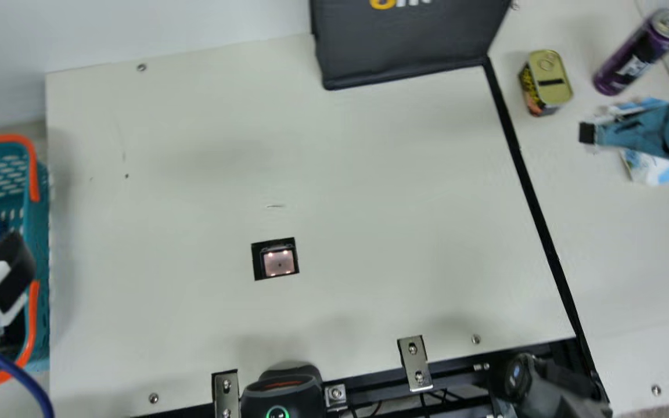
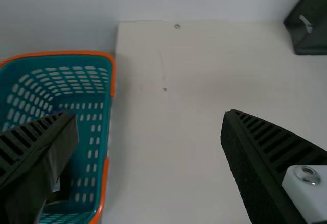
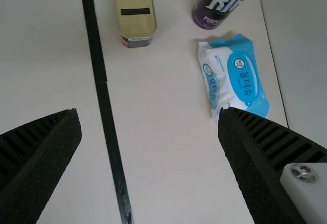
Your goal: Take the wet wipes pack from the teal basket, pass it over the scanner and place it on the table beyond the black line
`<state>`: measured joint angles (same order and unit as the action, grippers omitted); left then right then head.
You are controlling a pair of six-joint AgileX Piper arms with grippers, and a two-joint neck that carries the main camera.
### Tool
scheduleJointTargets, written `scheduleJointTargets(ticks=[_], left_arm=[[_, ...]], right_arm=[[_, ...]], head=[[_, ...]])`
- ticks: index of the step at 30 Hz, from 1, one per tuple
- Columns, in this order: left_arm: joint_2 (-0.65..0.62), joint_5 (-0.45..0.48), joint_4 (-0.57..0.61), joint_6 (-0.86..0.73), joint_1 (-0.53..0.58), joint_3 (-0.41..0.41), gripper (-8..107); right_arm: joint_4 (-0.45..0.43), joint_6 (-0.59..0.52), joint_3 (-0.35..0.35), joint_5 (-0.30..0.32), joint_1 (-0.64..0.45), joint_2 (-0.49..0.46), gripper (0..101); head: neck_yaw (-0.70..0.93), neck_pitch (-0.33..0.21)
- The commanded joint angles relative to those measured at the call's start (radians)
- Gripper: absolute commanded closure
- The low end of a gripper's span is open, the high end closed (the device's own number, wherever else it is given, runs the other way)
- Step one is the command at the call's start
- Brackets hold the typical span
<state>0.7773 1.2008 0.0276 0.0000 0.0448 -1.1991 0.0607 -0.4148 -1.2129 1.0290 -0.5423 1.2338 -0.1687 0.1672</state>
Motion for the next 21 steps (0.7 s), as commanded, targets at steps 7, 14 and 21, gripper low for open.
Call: scheduleJointTargets(ticks=[7,14,21], left_arm=[[-0.023,0.013,-0.002,0.000,-0.017,-0.005,9],[-0.024,0.013,-0.002,0.000,-0.017,-0.005,9],[-0.024,0.015,-0.002,0.000,-0.017,-0.005,9]], right_arm=[[-0.018,0.114,-0.002,0.044,0.156,-0.133,6],[-0.035,0.207,-0.003,0.087,0.278,-0.242,6],[-0.053,0.299,-0.004,0.130,0.401,-0.352,6]], head=[[0.141,-0.029],[0.141,-0.029],[0.141,-0.029]])
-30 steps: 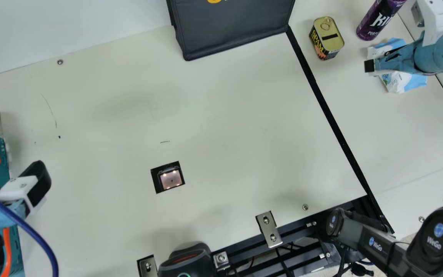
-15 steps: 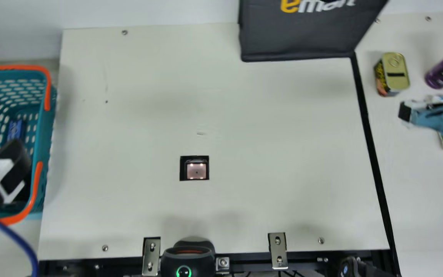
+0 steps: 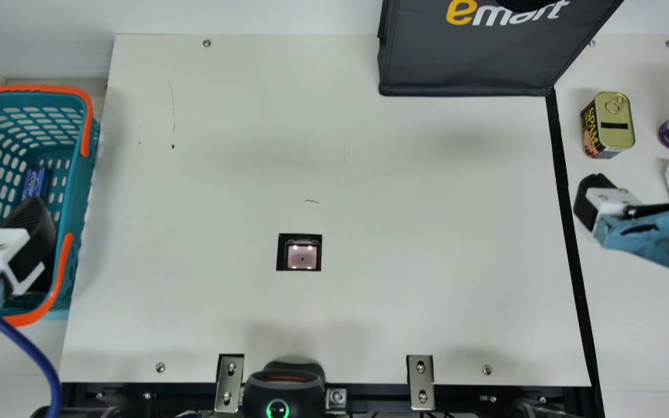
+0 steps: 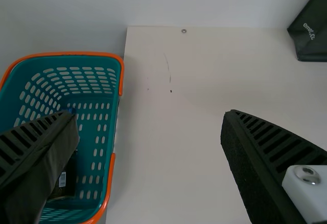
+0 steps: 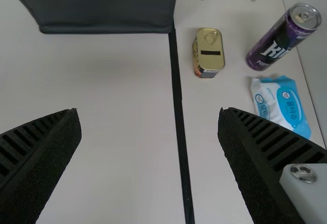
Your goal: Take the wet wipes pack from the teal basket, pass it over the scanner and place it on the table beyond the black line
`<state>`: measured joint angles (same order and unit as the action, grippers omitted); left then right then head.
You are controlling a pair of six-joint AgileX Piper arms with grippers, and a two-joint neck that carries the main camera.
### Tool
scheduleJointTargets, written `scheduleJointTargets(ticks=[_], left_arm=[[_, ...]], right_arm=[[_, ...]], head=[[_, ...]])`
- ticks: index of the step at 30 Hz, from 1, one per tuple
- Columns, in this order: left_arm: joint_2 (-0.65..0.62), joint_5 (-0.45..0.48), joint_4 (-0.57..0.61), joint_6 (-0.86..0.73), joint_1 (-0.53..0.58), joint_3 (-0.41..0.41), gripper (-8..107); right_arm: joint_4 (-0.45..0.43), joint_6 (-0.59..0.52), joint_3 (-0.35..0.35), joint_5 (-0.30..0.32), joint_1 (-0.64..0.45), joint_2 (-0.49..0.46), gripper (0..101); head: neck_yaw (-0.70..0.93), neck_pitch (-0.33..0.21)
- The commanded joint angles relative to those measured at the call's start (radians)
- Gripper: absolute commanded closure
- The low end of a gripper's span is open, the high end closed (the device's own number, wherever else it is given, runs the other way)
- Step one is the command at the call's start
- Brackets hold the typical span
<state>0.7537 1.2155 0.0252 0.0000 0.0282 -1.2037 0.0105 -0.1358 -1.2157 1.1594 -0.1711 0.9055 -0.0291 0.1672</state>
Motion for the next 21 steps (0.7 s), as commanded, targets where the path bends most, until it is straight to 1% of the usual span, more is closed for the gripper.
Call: scheduleJointTargets(ticks=[1,9,10,13,21], left_arm=[[0.000,0.000,0.000,0.000,0.000,0.000,9],[0.000,0.000,0.000,0.000,0.000,0.000,9],[0.000,0.000,0.000,0.000,0.000,0.000,9],[0.000,0.000,0.000,0.000,0.000,0.000,9],[0.000,0.000,0.000,0.000,0.000,0.000,9]], right_arm=[[-0.005,0.033,-0.001,0.006,0.047,-0.040,6],[-0.024,0.136,-0.002,0.054,0.183,-0.161,6],[-0.023,0.120,-0.001,0.055,0.157,-0.142,6],[-0.023,0.136,-0.001,0.061,0.184,-0.166,6],[-0.024,0.136,-0.001,0.063,0.185,-0.166,6]], head=[[0.002,-0.029],[0.002,-0.029],[0.002,-0.029],[0.002,-0.029],[0.002,-0.029]])
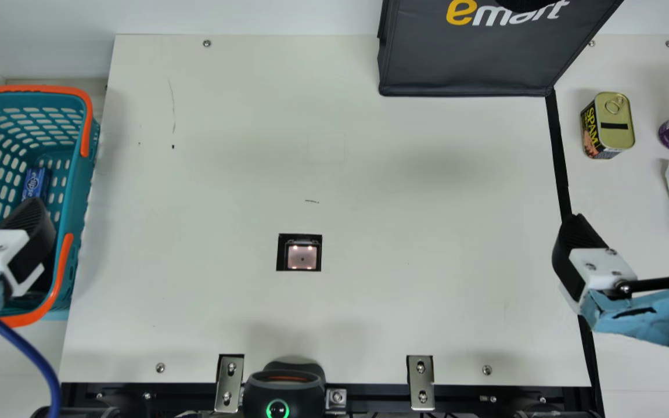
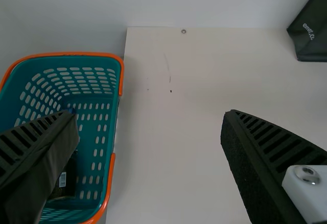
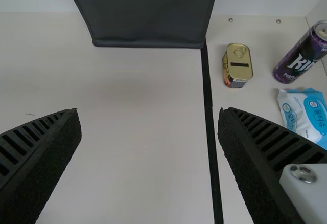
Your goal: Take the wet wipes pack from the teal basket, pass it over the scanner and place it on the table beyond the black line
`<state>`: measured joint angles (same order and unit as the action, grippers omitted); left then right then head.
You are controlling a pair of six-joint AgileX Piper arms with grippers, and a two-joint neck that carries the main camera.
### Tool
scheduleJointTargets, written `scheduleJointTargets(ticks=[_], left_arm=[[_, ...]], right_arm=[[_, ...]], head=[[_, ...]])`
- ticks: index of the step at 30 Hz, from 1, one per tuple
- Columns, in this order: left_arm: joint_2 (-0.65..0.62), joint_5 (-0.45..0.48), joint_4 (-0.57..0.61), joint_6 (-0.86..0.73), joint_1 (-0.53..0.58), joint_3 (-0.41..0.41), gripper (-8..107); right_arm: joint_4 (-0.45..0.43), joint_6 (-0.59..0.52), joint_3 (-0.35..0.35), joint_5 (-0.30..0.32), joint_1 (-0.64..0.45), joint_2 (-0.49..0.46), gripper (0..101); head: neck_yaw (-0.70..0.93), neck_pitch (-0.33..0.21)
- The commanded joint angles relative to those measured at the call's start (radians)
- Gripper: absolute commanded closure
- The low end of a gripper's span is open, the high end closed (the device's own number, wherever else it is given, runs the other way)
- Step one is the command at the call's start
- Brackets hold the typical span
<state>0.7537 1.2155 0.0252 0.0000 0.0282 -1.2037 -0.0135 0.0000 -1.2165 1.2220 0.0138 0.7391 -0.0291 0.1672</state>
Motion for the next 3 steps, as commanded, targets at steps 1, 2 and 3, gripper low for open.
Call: scheduleJointTargets(ticks=[1,2,3], left_arm=[[0.000,0.000,0.000,0.000,0.000,0.000,9],[0.000,0.000,0.000,0.000,0.000,0.000,9],[0.000,0.000,0.000,0.000,0.000,0.000,9]], right_arm=[[0.000,0.000,0.000,0.000,0.000,0.000,6],[0.000,0.000,0.000,0.000,0.000,0.000,6],[0.000,0.000,0.000,0.000,0.000,0.000,6]], head=[[0.002,-0.029],[0.002,-0.029],[0.002,-0.029]])
